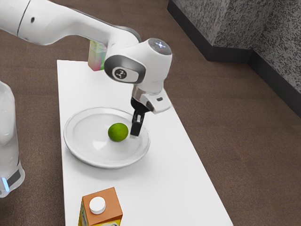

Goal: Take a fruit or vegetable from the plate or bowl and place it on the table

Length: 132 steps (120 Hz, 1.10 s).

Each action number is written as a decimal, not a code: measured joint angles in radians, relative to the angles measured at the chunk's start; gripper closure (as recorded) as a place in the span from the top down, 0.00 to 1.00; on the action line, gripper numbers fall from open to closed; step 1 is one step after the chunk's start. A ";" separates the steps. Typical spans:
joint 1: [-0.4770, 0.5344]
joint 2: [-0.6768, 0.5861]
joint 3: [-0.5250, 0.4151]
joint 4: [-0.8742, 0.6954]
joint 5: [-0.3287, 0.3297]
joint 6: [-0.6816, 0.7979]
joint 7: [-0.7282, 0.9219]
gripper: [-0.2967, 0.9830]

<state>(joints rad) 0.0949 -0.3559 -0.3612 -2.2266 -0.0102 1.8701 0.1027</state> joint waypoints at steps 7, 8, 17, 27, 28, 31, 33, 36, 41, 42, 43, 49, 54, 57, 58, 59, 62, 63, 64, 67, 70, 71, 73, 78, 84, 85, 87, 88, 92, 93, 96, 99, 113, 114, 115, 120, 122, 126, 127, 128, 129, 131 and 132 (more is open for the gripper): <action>0.000 -0.025 0.002 -0.023 -0.003 0.009 -0.008 0.77; 0.000 -0.029 0.003 -0.026 -0.004 0.010 -0.009 0.77; 0.000 -0.056 0.003 -0.050 -0.010 0.019 -0.018 0.77; 0.000 -0.076 0.004 -0.071 -0.016 0.027 -0.026 0.77; 0.000 -0.077 0.005 -0.073 -0.017 0.028 -0.027 0.77; 0.000 -0.081 0.005 -0.078 -0.019 0.030 -0.029 0.77; 0.000 -0.083 0.006 -0.081 -0.020 0.031 -0.031 0.77; 0.000 -0.086 0.007 -0.085 -0.021 0.033 -0.033 0.77; 0.000 -0.089 0.008 -0.092 -0.023 0.035 -0.036 0.77; 0.000 -0.090 0.008 -0.093 -0.023 0.035 -0.037 0.77; 0.000 -0.090 0.008 -0.094 -0.024 0.036 -0.038 0.77; 0.000 -0.098 0.008 -0.099 -0.025 0.035 -0.041 0.77; 0.000 -0.105 0.008 -0.101 -0.026 0.034 -0.044 0.77; 0.000 -0.108 0.008 -0.103 -0.026 0.033 -0.046 0.77; 0.000 -0.110 0.008 -0.104 -0.026 0.033 -0.046 0.77; 0.000 -0.112 0.008 -0.105 -0.026 0.032 -0.047 0.77; 0.000 -0.118 0.008 -0.110 -0.026 0.032 -0.048 0.77; 0.000 -0.119 0.008 -0.111 -0.027 0.031 -0.049 0.77; 0.000 -0.120 0.008 -0.112 -0.027 0.031 -0.049 0.77; 0.000 -0.126 0.008 -0.117 -0.027 0.031 -0.051 0.77; 0.000 -0.132 0.009 -0.122 -0.027 0.030 -0.052 0.77; 0.000 -0.134 0.009 -0.123 -0.027 0.029 -0.053 0.77; 0.000 -0.138 0.009 -0.125 -0.027 0.027 -0.053 0.77; 0.000 -0.143 0.008 -0.129 -0.028 0.021 -0.056 0.77; 0.000 -0.145 0.008 -0.130 -0.027 0.010 -0.059 0.77; 0.000 -0.145 0.009 -0.131 -0.027 0.008 -0.060 0.77; 0.000 -0.145 0.009 -0.131 -0.027 0.003 -0.061 0.77; 0.000 -0.145 0.009 -0.131 -0.027 0.001 -0.062 0.77; 0.000 -0.143 0.009 -0.131 -0.027 -0.006 -0.064 0.77; 0.000 -0.141 0.009 -0.131 -0.027 -0.008 -0.064 0.77; 0.000 -0.137 0.010 -0.131 -0.027 -0.013 -0.066 0.77; 0.000 -0.130 0.010 -0.131 -0.027 -0.017 -0.068 0.77; 0.002 -0.100 0.010 -0.131 -0.027 -0.031 -0.077 0.77; 0.004 -0.098 0.010 -0.131 -0.027 -0.032 -0.078 0.77; 0.006 -0.097 0.010 -0.131 -0.027 -0.033 -0.079 0.77; 0.013 -0.092 0.010 -0.131 -0.025 -0.038 -0.086 0.77; 0.014 -0.091 0.010 -0.131 -0.024 -0.040 -0.089 0.77; 0.017 -0.090 0.011 -0.131 -0.022 -0.044 -0.094 0.77; 0.018 -0.090 0.011 -0.131 -0.022 -0.045 -0.096 0.77; 0.018 -0.090 0.011 -0.131 -0.022 -0.046 -0.097 0.77; 0.019 -0.090 0.011 -0.131 -0.021 -0.046 -0.098 0.77; 0.020 -0.089 0.011 -0.131 -0.020 -0.048 -0.101 0.77; 0.020 -0.088 0.011 -0.131 -0.020 -0.049 -0.102 0.77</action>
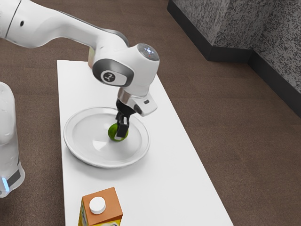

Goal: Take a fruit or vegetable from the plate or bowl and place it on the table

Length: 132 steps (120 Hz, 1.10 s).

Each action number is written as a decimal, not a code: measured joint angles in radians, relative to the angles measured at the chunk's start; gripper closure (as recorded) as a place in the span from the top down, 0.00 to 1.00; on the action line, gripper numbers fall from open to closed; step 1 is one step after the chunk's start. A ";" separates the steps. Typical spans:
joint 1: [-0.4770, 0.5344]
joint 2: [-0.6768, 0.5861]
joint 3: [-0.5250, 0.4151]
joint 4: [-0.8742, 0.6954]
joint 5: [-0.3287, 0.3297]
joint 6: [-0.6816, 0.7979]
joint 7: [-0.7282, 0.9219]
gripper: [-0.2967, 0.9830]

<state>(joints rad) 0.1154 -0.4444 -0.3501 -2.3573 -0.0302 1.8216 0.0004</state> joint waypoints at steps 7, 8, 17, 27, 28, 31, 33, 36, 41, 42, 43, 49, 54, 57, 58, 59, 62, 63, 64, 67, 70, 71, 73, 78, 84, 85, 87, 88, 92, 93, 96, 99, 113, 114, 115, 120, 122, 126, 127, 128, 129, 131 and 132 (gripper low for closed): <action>0.005 0.002 0.000 0.000 0.003 -0.004 -0.008 0.77; 0.006 0.002 0.000 0.000 0.003 -0.005 -0.010 0.77; 0.012 0.004 0.000 0.000 0.007 -0.008 -0.019 0.77; 0.016 0.015 0.000 0.001 0.010 -0.009 -0.028 0.77; 0.017 0.017 0.000 0.001 0.010 -0.009 -0.029 0.77; 0.018 0.025 0.000 0.001 0.010 -0.008 -0.032 0.77; 0.019 0.030 0.000 0.001 0.011 -0.007 -0.033 0.77; 0.020 0.037 0.000 0.001 0.011 -0.006 -0.036 0.77; 0.020 0.049 0.000 0.001 0.012 -0.003 -0.039 0.77; 0.020 0.051 0.000 0.001 0.012 -0.002 -0.040 0.77; 0.021 0.053 0.000 0.001 0.012 -0.001 -0.041 0.77; 0.020 0.063 0.000 0.001 0.012 0.004 -0.045 0.77; 0.020 0.068 0.000 0.001 0.012 0.008 -0.048 0.77; 0.020 0.070 0.000 0.001 0.013 0.010 -0.050 0.77; 0.021 0.071 0.000 0.001 0.012 0.011 -0.050 0.77; 0.021 0.072 0.000 0.001 0.013 0.011 -0.051 0.77; 0.020 0.075 0.000 0.001 0.013 0.013 -0.053 0.77; 0.021 0.076 0.000 0.001 0.013 0.014 -0.053 0.77; 0.021 0.077 0.000 0.001 0.013 0.014 -0.054 0.77; 0.020 0.079 0.000 0.001 0.013 0.016 -0.055 0.77; 0.020 0.080 0.000 0.001 0.013 0.017 -0.057 0.77; 0.020 0.081 0.000 0.001 0.013 0.017 -0.057 0.77; 0.021 0.081 0.000 0.001 0.013 0.018 -0.058 0.77; 0.021 0.082 0.000 0.001 0.013 0.020 -0.061 0.77; 0.021 0.083 0.000 0.001 0.013 0.021 -0.063 0.77; 0.021 0.084 0.000 0.001 0.013 0.021 -0.063 0.77; 0.021 0.084 0.000 0.000 0.013 0.022 -0.064 0.77; 0.021 0.084 0.000 0.000 0.013 0.022 -0.065 0.77; 0.021 0.087 0.000 0.000 0.013 0.023 -0.066 0.77; 0.021 0.088 0.000 0.000 0.013 0.023 -0.066 0.77; 0.021 0.091 0.000 -0.001 0.013 0.025 -0.068 0.77; 0.021 0.094 0.000 -0.001 0.013 0.027 -0.069 0.77; 0.021 0.103 0.000 -0.001 0.013 0.033 -0.073 0.77; 0.021 0.103 0.000 -0.001 0.013 0.034 -0.073 0.77; 0.021 0.103 0.000 -0.001 0.013 0.034 -0.073 0.77; 0.021 0.105 0.000 -0.001 0.013 0.035 -0.075 0.76; 0.021 0.105 0.000 -0.002 0.013 0.036 -0.075 0.76; 0.021 0.105 0.000 -0.002 0.013 0.037 -0.076 0.73; 0.021 0.105 0.000 -0.002 0.013 0.037 -0.076 0.72; 0.021 0.105 0.000 -0.002 0.013 0.037 -0.077 0.70; 0.021 0.105 0.000 -0.002 0.013 0.037 -0.077 0.69; 0.021 0.106 0.000 -0.002 0.013 0.038 -0.077 0.66; 0.021 0.106 0.000 -0.003 0.013 0.038 -0.078 0.65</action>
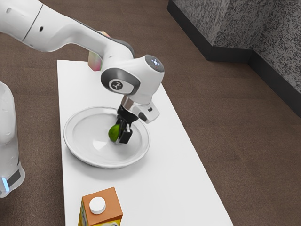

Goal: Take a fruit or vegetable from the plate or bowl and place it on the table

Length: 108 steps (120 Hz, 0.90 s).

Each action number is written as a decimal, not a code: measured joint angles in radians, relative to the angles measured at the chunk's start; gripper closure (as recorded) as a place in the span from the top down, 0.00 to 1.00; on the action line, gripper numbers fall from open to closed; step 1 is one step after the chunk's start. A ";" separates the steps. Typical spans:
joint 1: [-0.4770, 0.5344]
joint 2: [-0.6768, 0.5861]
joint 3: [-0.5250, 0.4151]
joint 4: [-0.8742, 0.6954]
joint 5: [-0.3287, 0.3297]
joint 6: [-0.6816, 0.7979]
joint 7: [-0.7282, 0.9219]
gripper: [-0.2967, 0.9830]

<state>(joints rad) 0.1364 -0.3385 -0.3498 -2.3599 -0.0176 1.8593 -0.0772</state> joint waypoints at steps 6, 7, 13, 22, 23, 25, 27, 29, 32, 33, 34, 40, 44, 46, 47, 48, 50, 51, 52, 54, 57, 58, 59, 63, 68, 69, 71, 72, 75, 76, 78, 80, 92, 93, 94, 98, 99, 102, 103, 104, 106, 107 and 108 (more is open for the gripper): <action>0.000 0.000 0.000 -0.001 0.001 0.001 -0.002 0.58; 0.000 0.000 0.000 -0.001 0.001 0.001 -0.002 0.57; 0.000 0.000 0.001 -0.001 0.004 0.002 -0.005 0.53; 0.000 -0.002 0.000 0.000 0.008 0.002 -0.009 0.51; 0.000 -0.002 0.000 0.001 0.009 0.002 -0.009 0.50; 0.000 -0.003 0.000 0.004 0.009 0.001 -0.010 0.50; 0.000 -0.005 0.000 0.008 0.010 0.001 -0.011 0.49; 0.000 -0.006 -0.001 0.014 0.012 -0.001 -0.012 0.49; 0.000 -0.007 -0.001 0.028 0.014 -0.004 -0.013 0.48; 0.000 -0.007 -0.001 0.036 0.016 -0.007 -0.014 0.48; 0.000 -0.007 -0.001 0.044 0.017 -0.009 -0.014 0.48; -0.001 -0.007 -0.001 0.108 0.032 -0.035 -0.018 0.47; -0.001 -0.007 -0.001 0.156 0.045 -0.059 -0.020 0.47; -0.001 -0.007 -0.001 0.176 0.051 -0.071 -0.021 0.47; -0.001 -0.007 -0.001 0.186 0.055 -0.078 -0.021 0.47; -0.001 -0.007 -0.001 0.194 0.058 -0.084 -0.022 0.48; -0.001 -0.007 -0.001 0.211 0.064 -0.097 -0.022 0.47; -0.001 -0.007 0.000 0.219 0.068 -0.105 -0.022 0.47; -0.001 -0.007 0.002 0.226 0.072 -0.112 -0.023 0.47; -0.001 -0.009 0.010 0.238 0.079 -0.126 -0.023 0.48; -0.001 -0.014 0.024 0.249 0.088 -0.145 -0.023 0.48; -0.001 -0.016 0.030 0.252 0.091 -0.151 -0.023 0.48; -0.002 -0.019 0.038 0.254 0.094 -0.158 -0.023 0.48; -0.001 -0.028 0.071 0.261 0.105 -0.182 -0.022 0.47; -0.001 -0.039 0.115 0.270 0.123 -0.213 -0.019 0.47; -0.001 -0.041 0.125 0.273 0.127 -0.219 -0.018 0.47; -0.001 -0.045 0.144 0.278 0.134 -0.229 -0.016 0.47; -0.001 -0.047 0.154 0.280 0.138 -0.234 -0.015 0.47; -0.001 -0.053 0.199 0.284 0.150 -0.248 -0.011 0.47; -0.001 -0.055 0.212 0.285 0.154 -0.252 -0.009 0.47; -0.001 -0.057 0.240 0.287 0.162 -0.260 -0.006 0.47; -0.001 -0.059 0.267 0.289 0.170 -0.267 -0.002 0.47; 0.000 -0.062 0.397 0.291 0.212 -0.294 0.023 0.47; 0.000 -0.063 0.405 0.291 0.214 -0.295 0.025 0.47; 0.000 -0.063 0.412 0.291 0.217 -0.295 0.027 0.47; 0.000 -0.062 0.433 0.291 0.224 -0.296 0.036 0.47; 0.000 -0.062 0.436 0.291 0.226 -0.297 0.038 0.47; 0.000 -0.062 0.445 0.291 0.230 -0.297 0.044 0.47; 0.000 -0.062 0.447 0.291 0.231 -0.297 0.046 0.47; 0.000 -0.062 0.448 0.291 0.233 -0.297 0.048 0.47; 0.000 -0.062 0.451 0.291 0.234 -0.298 0.052 0.47; 0.000 -0.062 0.454 0.291 0.235 -0.298 0.054 0.47; 0.000 -0.062 0.456 0.291 0.236 -0.298 0.056 0.47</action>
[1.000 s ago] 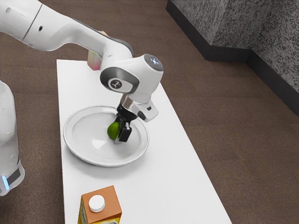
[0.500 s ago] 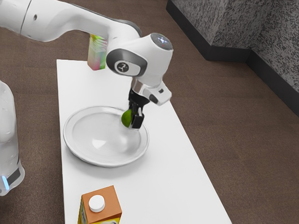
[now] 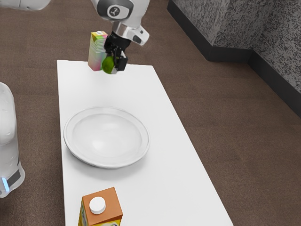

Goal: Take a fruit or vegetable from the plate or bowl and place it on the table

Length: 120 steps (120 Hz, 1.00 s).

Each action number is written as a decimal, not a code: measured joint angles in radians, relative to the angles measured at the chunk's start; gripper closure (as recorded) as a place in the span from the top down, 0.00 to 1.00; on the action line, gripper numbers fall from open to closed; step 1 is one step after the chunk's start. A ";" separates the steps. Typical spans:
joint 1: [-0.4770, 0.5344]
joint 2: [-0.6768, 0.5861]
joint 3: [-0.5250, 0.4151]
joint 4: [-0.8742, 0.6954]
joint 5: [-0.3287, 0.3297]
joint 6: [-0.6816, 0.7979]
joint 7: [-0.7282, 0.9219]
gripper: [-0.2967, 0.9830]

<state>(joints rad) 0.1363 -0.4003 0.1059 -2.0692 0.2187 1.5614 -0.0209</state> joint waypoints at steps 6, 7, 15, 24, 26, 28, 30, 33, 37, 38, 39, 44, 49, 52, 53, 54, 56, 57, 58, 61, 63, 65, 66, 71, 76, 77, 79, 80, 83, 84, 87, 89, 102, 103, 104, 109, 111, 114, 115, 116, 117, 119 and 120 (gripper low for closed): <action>0.000 0.001 0.010 0.000 0.001 0.003 0.016 0.58; 0.000 0.001 0.012 0.000 0.000 0.004 0.019 0.59; 0.000 0.003 0.019 0.000 -0.003 0.010 0.040 0.64; 0.000 0.005 0.023 -0.001 -0.007 0.015 0.061 0.68; 0.000 0.005 0.023 -0.001 -0.008 0.015 0.066 0.69; 0.000 0.005 0.024 -0.001 -0.009 0.016 0.070 0.70; 0.000 0.005 0.024 -0.001 -0.010 0.016 0.075 0.71; 0.000 0.005 0.024 0.000 -0.011 0.017 0.081 0.72; 0.000 0.005 0.024 0.000 -0.013 0.018 0.089 0.73; 0.000 0.005 0.024 0.000 -0.013 0.018 0.090 0.73; 0.000 0.005 0.024 0.000 -0.013 0.018 0.092 0.73; 0.000 0.004 0.023 -0.001 -0.018 0.018 0.101 0.74; -0.002 0.003 0.022 -0.001 -0.023 0.019 0.110 0.75; -0.003 0.003 0.021 -0.001 -0.025 0.019 0.115 0.75; -0.004 0.003 0.020 -0.001 -0.026 0.020 0.117 0.75; -0.004 0.003 0.020 -0.001 -0.027 0.020 0.118 0.75; -0.004 0.003 0.020 -0.001 -0.028 0.020 0.121 0.76; -0.005 0.003 0.020 -0.001 -0.029 0.020 0.123 0.76; -0.005 0.003 0.019 -0.001 -0.029 0.021 0.124 0.76; -0.005 0.002 0.019 -0.001 -0.031 0.021 0.129 0.76; -0.005 0.002 0.019 0.000 -0.032 0.022 0.131 0.76; -0.006 0.002 0.019 0.000 -0.033 0.022 0.134 0.76; -0.006 0.001 0.018 0.000 -0.033 0.023 0.136 0.76; -0.007 0.000 0.007 0.031 -0.035 0.024 0.142 0.76; -0.009 0.011 -0.030 0.122 -0.035 0.022 0.148 0.76; -0.009 0.020 -0.039 0.149 -0.036 0.021 0.149 0.77; -0.010 0.047 -0.063 0.211 -0.036 0.021 0.152 0.77; -0.011 0.062 -0.074 0.240 -0.037 0.021 0.153 0.77; -0.012 0.132 -0.107 0.347 -0.038 0.020 0.156 0.77; -0.013 0.155 -0.116 0.380 -0.039 0.020 0.157 0.77; -0.014 0.235 -0.136 0.474 -0.045 0.021 0.161 0.77; -0.014 0.288 -0.145 0.525 -0.052 0.022 0.164 0.77; -0.027 0.490 -0.162 0.668 -0.091 0.049 0.186 0.77; -0.028 0.503 -0.161 0.682 -0.093 0.049 0.188 0.77; -0.028 0.514 -0.160 0.695 -0.095 0.048 0.189 0.77; -0.019 0.553 -0.158 0.739 -0.105 0.045 0.197 0.77; -0.013 0.562 -0.158 0.750 -0.108 0.044 0.200 0.77; -0.007 0.571 -0.157 0.761 -0.112 0.042 0.204 0.77; -0.005 0.574 -0.156 0.764 -0.113 0.042 0.205 0.77; -0.003 0.576 -0.156 0.766 -0.114 0.041 0.206 0.77; -0.002 0.578 -0.156 0.768 -0.115 0.041 0.207 0.77; -0.001 0.581 -0.155 0.771 -0.117 0.040 0.210 0.77; 0.000 0.582 -0.155 0.773 -0.118 0.039 0.211 0.77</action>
<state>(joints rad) 0.1359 0.1819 -0.0487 -1.2966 0.1006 1.6006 0.1902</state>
